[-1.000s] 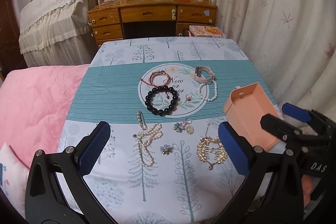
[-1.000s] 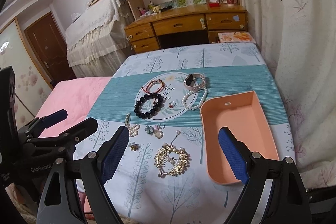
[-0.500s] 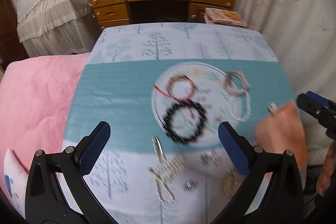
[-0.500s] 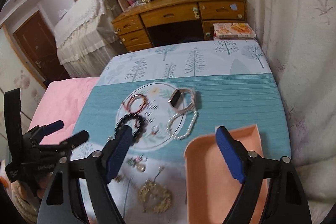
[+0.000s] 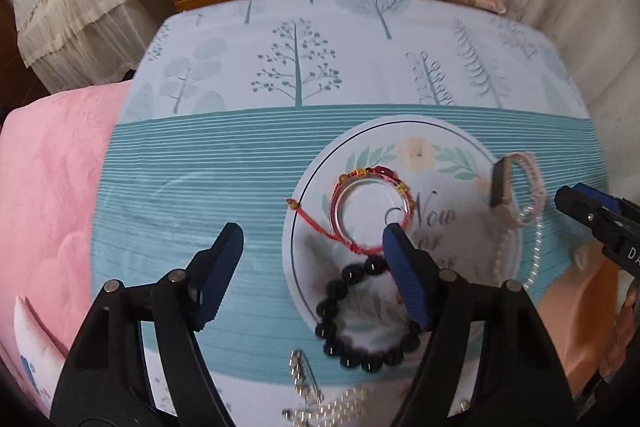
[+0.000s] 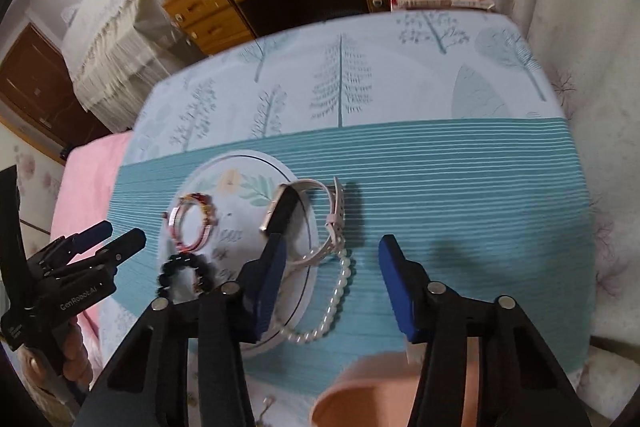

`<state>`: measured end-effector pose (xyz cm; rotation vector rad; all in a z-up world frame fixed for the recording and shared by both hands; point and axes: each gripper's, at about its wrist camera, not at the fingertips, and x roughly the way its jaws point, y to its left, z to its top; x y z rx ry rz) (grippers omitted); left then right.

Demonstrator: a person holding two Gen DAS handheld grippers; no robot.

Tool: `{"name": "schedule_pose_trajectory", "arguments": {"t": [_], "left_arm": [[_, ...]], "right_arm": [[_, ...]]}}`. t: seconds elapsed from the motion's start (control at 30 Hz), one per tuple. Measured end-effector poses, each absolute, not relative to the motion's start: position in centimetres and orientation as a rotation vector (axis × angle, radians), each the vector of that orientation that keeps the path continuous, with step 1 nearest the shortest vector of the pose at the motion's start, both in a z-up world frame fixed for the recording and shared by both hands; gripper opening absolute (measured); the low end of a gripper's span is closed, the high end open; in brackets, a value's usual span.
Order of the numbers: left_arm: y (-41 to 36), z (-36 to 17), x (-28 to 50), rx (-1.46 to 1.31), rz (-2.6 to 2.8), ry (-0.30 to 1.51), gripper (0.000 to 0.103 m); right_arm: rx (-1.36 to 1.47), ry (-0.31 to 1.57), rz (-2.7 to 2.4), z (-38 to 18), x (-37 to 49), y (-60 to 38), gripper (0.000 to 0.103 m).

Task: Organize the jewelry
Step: 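Grasp the red string bracelet with the left tool while the right tool grasps the pink-strap watch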

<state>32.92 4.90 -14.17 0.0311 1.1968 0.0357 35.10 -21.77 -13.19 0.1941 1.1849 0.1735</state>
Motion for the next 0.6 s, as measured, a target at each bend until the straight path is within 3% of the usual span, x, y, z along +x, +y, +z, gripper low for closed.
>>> {"name": "schedule_pose_trajectory", "arguments": {"t": [0.07,0.27,0.37,0.4,0.53,0.6], "left_arm": [[4.9,-15.4,34.0,0.033,0.039,1.208,0.068],[5.2,-17.6,35.6,0.013,0.027,1.247,0.046],[5.0,-18.4,35.9,0.015,0.016,1.264,0.029],[5.0,-18.6,36.0,0.013,0.01,1.27,0.02],[4.8,-19.0,35.9,0.019,0.004,1.26,0.004],[4.5,-19.1,35.9,0.023,-0.002,1.249,0.004]], "right_arm": [[0.197,1.196,0.17,-14.3,35.8,-21.1,0.044],[0.175,1.235,0.174,-16.8,37.3,-19.7,0.02],[0.165,1.228,0.179,-16.9,37.4,-19.4,0.012],[0.168,1.221,0.184,-16.8,37.5,-19.3,0.011],[0.17,1.187,0.195,-15.7,36.6,-19.1,0.011],[0.171,1.171,0.206,-15.0,36.0,-19.0,0.011]]}}
